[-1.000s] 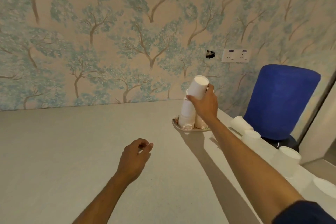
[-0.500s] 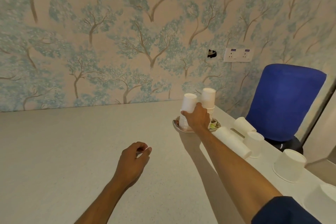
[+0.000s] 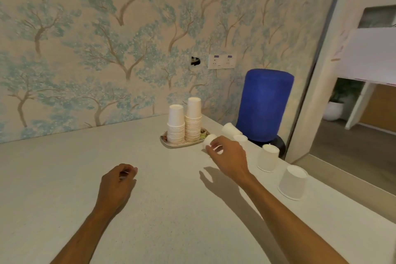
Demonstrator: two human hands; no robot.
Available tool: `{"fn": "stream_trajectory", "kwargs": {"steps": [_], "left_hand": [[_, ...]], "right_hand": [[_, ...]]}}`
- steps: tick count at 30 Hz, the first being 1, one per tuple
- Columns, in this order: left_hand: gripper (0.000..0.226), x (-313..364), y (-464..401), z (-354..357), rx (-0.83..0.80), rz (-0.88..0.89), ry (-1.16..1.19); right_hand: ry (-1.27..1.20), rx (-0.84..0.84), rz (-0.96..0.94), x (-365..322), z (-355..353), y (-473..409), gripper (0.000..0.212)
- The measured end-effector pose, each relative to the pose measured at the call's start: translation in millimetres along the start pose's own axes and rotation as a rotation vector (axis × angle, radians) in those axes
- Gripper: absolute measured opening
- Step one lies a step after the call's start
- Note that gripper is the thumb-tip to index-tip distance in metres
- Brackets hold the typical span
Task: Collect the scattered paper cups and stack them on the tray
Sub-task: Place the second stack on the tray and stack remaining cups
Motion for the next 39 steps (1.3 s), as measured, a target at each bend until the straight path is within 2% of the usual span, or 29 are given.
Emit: {"fn": "stream_trajectory", "kwargs": {"steps": [5,7,9,11,13,15,17,20,22,23,25,27,28,30,32,33,36,37,39], "left_hand": [[0.010,7.3,8.2,0.4,-0.002,0.008,0.057],[0.010,11.8,14.9,5.9,-0.010,0.011,0.068],[0.010,19.8,24.1,15.2,-0.021,0.022,0.048],[0.010,30.3,31.4,29.0,-0.040,0.038,-0.016],[0.010,42.2,36.5,46.7,-0.074,0.049,-0.033],[0.008,54.7,39.7,65.7,-0.099,0.068,-0.056],[0.005,64.9,38.9,84.5,-0.121,0.076,-0.078],[0.004,87.2,33.8,116.2,-0.175,0.104,-0.108],[0.007,112.2,32.8,141.0,-0.202,0.133,-0.060],[0.016,126.6,33.7,156.0,-0.222,0.145,-0.021],[0.050,154.6,36.1,190.6,-0.309,0.130,0.091],[0.077,176.3,38.4,230.2,-0.468,0.056,0.268],[0.082,185.9,39.8,247.7,-0.533,0.035,0.353],[0.084,198.5,38.8,266.8,-0.528,0.024,0.440],[0.075,197.4,34.2,269.8,-0.416,-0.013,0.443],[0.068,192.6,31.1,268.5,-0.361,-0.038,0.452],[0.057,171.2,24.1,261.4,-0.270,-0.098,0.476],[0.061,163.4,23.9,260.6,-0.268,-0.127,0.499],[0.069,149.7,25.2,261.1,-0.275,-0.196,0.639]], "right_hand": [[0.053,0.155,-0.020,33.2,-55.4,61.9,0.026],[0.182,0.226,-0.018,50.4,-81.0,78.0,0.029],[0.345,0.263,0.041,71.5,-103.7,87.6,0.041],[0.463,0.206,0.175,97.6,-117.6,91.5,0.060],[0.553,0.080,0.302,122.0,-121.9,89.7,0.076],[0.594,-0.023,0.351,139.3,-120.3,87.7,0.076],[0.596,-0.054,0.336,150.2,-119.8,84.0,0.066],[0.479,-0.012,0.241,160.1,-125.3,74.0,0.061],[0.235,0.000,0.141,159.4,-126.9,66.1,0.062],[0.087,0.005,0.096,156.8,-126.4,62.4,0.062],[-0.182,-0.016,0.011,148.7,-121.6,54.8,0.062],[-0.422,-0.141,-0.068,135.8,-108.3,50.5,0.064],[-0.522,-0.218,-0.120,130.0,-100.0,50.4,0.062],[-0.555,-0.294,-0.218,125.3,-88.6,48.1,0.058],[-0.529,-0.264,-0.291,130.5,-92.1,42.0,0.062],[-0.479,-0.191,-0.304,137.1,-99.3,36.4,0.066],[-0.025,0.090,-0.294,157.0,-126.5,14.4,0.062],[0.122,0.088,-0.262,163.3,-127.4,6.4,0.063],[0.303,-0.055,-0.166,177.7,-116.7,-9.3,0.072]]}}
Point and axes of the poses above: each hand's wrist, its own y-axis away from the middle knuckle, its own z-axis out of the palm, x = y × z, the point moved 5 cm from there along -y, towards the middle knuckle, and after that the axes turned 15 degrees about -x, right-handed, at the moved point
